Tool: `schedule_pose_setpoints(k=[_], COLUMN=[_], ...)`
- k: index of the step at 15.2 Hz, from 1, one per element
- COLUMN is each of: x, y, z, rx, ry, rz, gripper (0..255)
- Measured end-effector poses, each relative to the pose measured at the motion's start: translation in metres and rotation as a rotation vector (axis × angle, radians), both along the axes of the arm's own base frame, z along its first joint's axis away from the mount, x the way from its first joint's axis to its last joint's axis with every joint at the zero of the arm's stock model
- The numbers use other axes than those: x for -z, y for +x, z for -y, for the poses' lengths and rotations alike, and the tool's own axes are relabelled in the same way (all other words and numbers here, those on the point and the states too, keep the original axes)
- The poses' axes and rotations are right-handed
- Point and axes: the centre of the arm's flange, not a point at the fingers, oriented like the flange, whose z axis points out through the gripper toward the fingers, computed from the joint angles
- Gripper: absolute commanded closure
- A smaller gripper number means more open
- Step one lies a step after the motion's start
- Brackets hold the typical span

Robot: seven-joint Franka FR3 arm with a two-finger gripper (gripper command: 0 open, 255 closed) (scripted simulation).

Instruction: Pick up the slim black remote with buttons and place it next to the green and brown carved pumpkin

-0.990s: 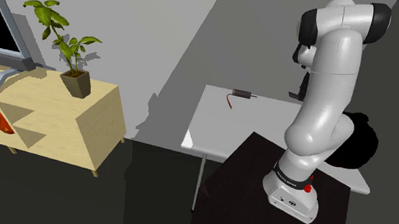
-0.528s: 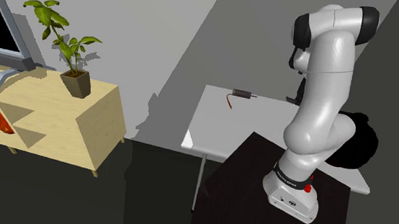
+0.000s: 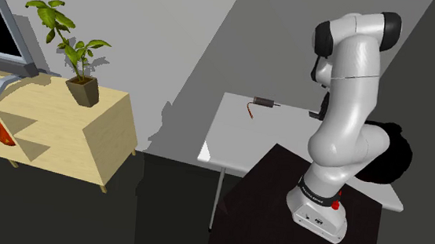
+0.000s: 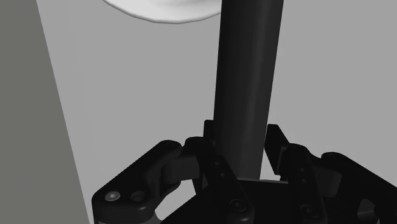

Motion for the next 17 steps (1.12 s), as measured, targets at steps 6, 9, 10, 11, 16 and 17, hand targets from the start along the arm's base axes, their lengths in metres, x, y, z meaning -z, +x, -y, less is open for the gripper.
schedule_pose_setpoints(k=[6,9,10,11,16,17], x=[0.032,0.047,0.052,0.057,0.067,0.067], y=[0.0,0.0,0.0,0.0,-0.001,-0.001], z=[0.0,0.0,0.0,0.001,0.001,0.001], rx=[0.0,0.0,0.0,0.0,0.0,0.0], ry=[-0.001,-0.001,-0.001,-0.002,-0.004,-0.005], rz=[0.0,0.0,0.0,0.001,0.002,0.002], gripper=[255,255,255,255,255,255])
